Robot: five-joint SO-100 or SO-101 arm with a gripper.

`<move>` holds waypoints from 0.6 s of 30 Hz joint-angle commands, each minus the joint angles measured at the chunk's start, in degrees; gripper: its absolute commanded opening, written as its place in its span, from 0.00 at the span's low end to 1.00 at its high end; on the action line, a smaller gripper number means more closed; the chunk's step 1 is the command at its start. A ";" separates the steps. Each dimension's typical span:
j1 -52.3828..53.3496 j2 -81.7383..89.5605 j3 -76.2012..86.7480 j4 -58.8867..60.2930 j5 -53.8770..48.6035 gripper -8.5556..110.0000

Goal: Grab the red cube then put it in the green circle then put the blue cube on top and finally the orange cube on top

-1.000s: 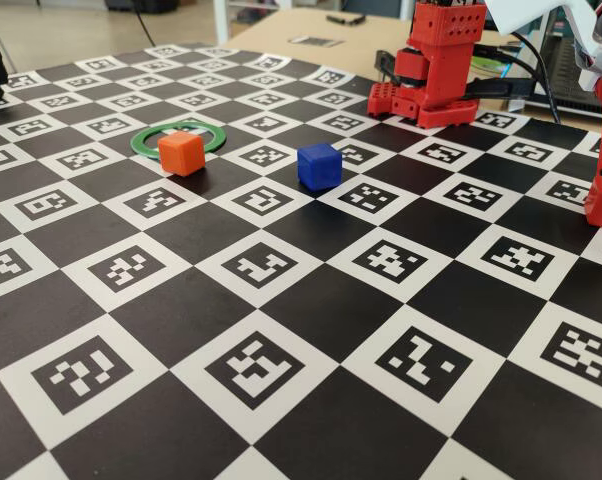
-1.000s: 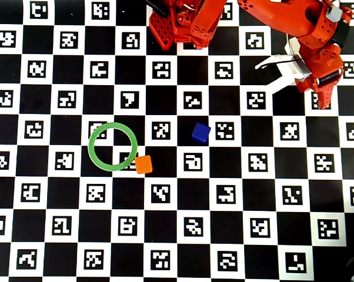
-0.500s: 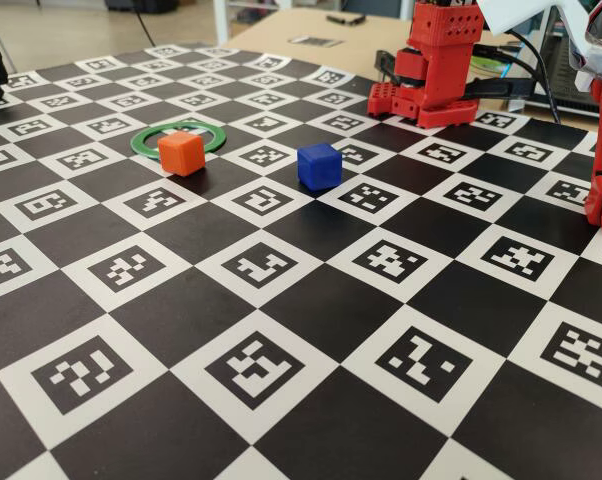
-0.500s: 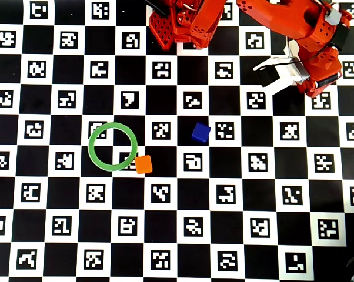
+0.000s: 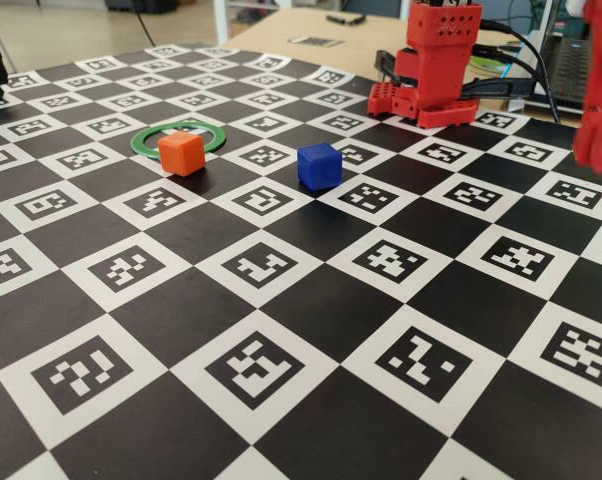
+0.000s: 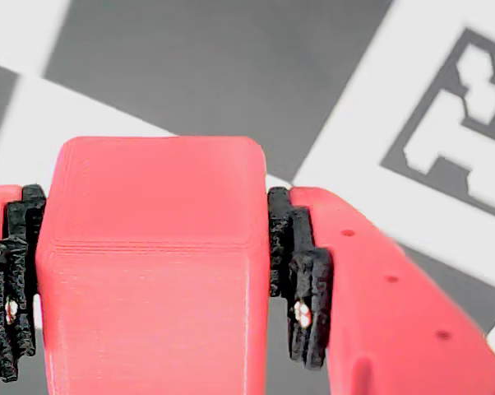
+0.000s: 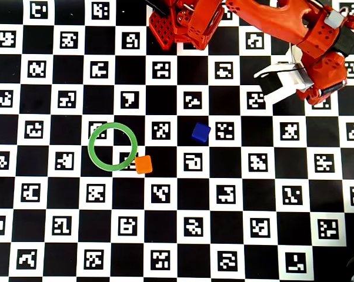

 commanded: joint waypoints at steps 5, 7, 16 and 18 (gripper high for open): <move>27.86 10.28 -4.66 8.44 -19.25 0.12; 35.86 11.16 -4.75 9.32 -22.68 0.12; 66.88 8.09 -10.72 10.02 -42.10 0.11; 71.19 7.21 -10.99 9.67 -44.30 0.12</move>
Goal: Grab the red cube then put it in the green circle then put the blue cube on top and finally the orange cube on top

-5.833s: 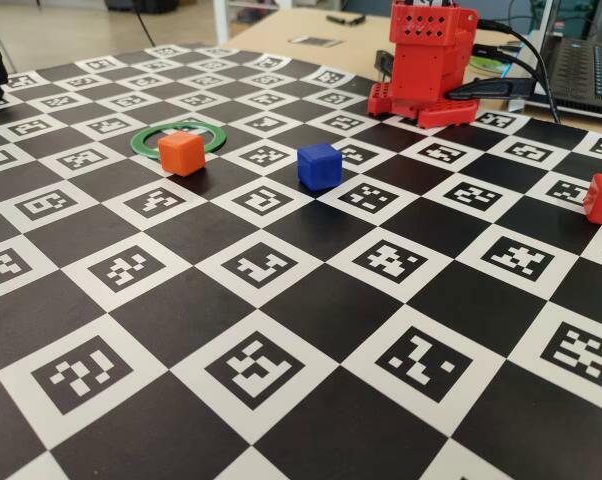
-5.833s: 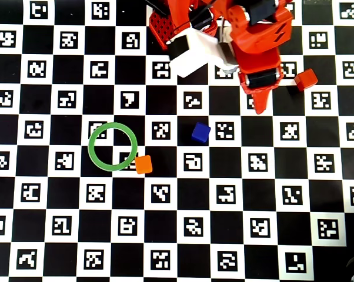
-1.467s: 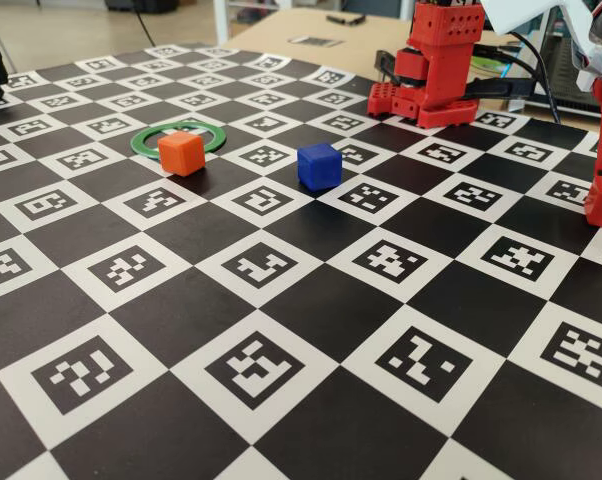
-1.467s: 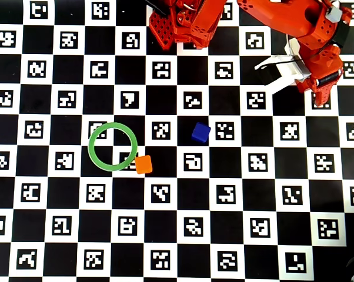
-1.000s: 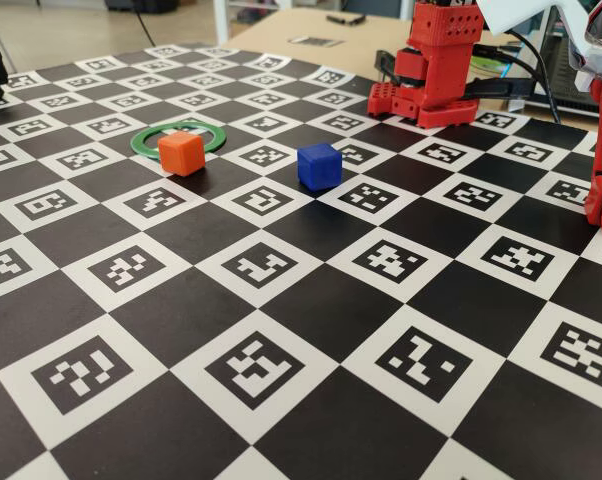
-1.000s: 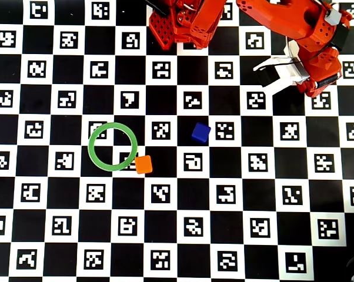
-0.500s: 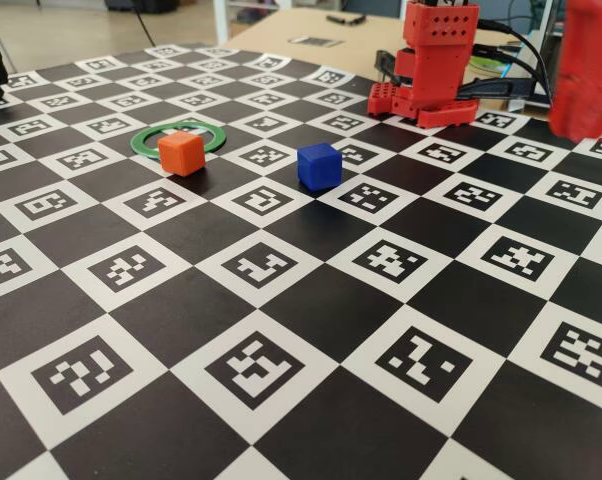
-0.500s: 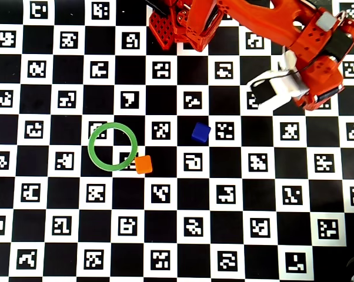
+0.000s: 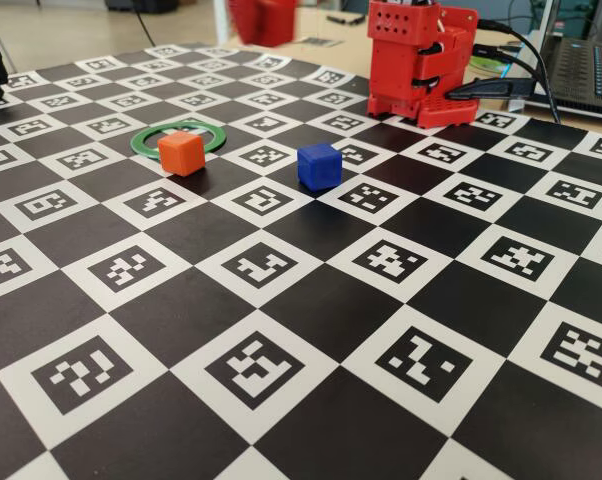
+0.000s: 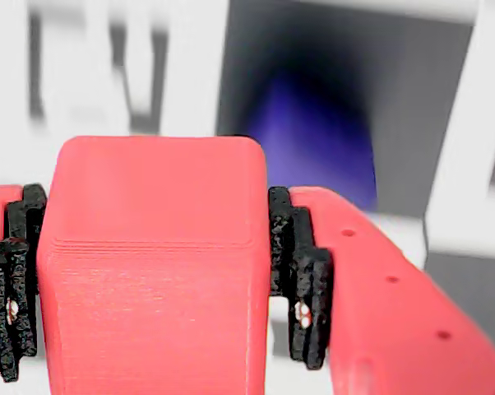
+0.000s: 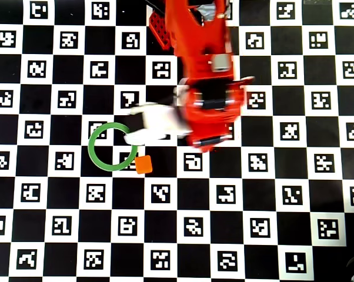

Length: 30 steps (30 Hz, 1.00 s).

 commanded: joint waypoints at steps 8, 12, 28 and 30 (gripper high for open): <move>18.72 -2.81 -2.55 -2.90 -12.04 0.12; 20.57 -4.75 -1.67 -5.54 -13.18 0.12; 19.86 -8.61 15.82 -25.93 -13.10 0.12; 19.51 -9.67 16.88 -28.30 -12.92 0.12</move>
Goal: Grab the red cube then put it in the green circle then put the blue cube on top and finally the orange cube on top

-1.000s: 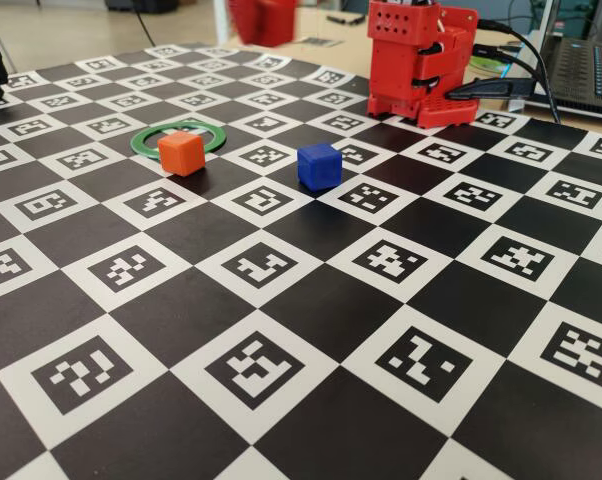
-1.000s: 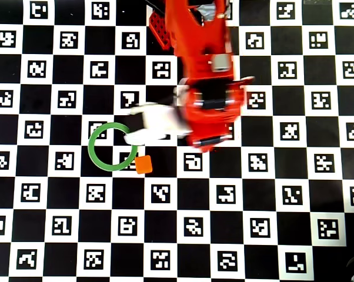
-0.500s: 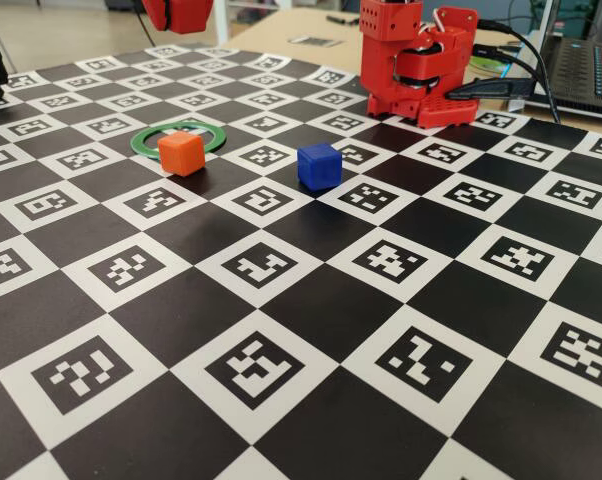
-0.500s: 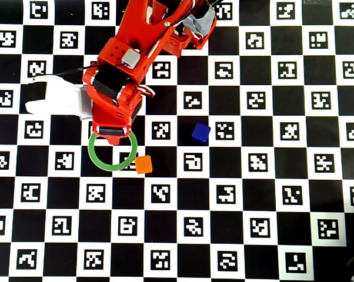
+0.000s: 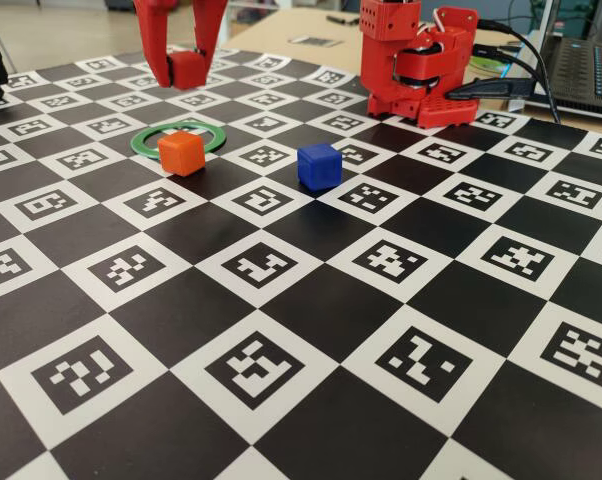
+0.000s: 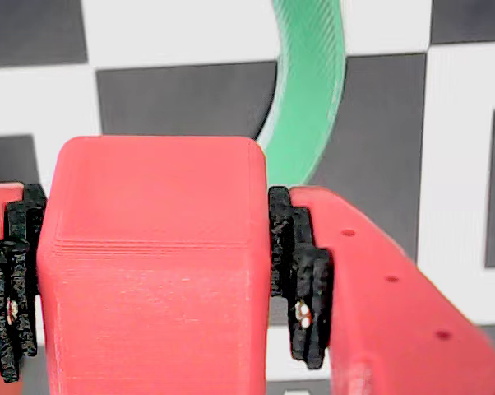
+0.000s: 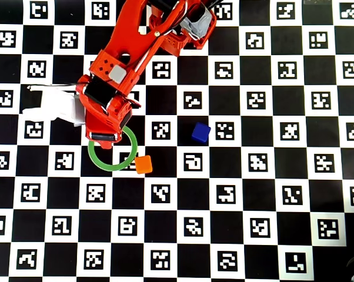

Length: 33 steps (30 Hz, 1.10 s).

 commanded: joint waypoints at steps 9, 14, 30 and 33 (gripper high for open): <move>-1.85 -2.55 0.26 -9.05 1.23 0.12; -1.67 -3.16 1.93 -12.13 0.44 0.12; -1.05 -5.19 2.99 -13.97 -1.05 0.12; -0.88 -5.36 2.99 -13.97 -1.05 0.12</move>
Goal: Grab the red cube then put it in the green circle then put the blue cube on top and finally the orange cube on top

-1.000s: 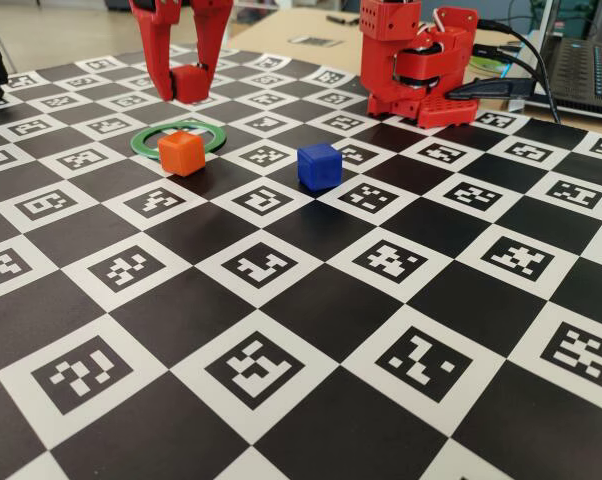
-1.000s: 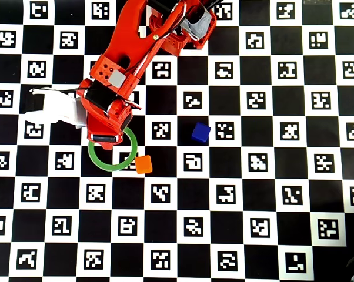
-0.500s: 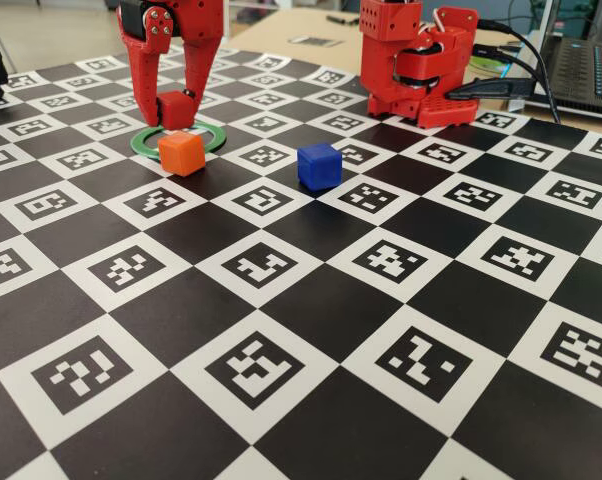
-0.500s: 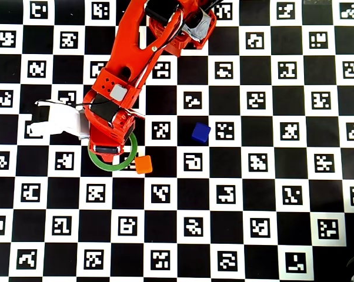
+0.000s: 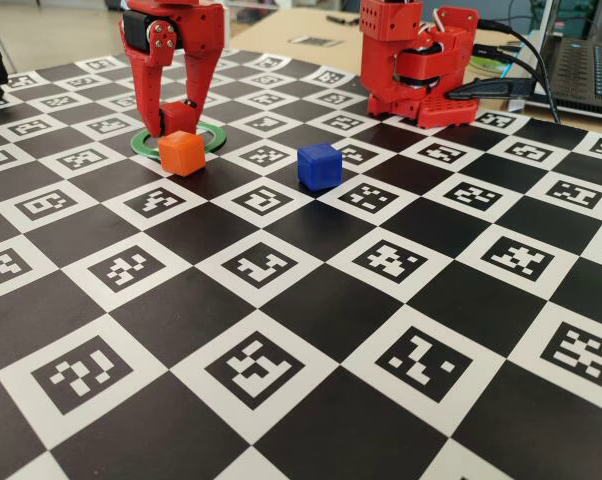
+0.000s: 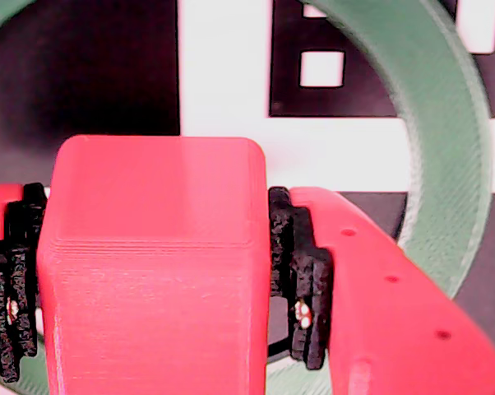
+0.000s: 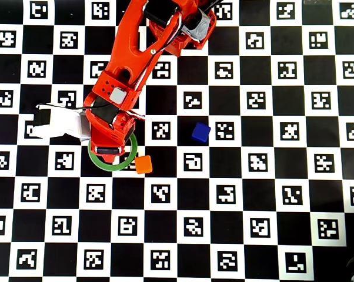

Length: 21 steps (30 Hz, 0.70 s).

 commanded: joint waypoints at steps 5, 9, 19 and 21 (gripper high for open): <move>0.70 1.23 -1.41 -0.26 -0.09 0.12; 0.97 0.79 -1.93 -0.44 0.09 0.12; 1.76 0.09 -2.90 -0.53 -0.26 0.12; 1.67 0.00 -2.90 -0.53 -0.35 0.12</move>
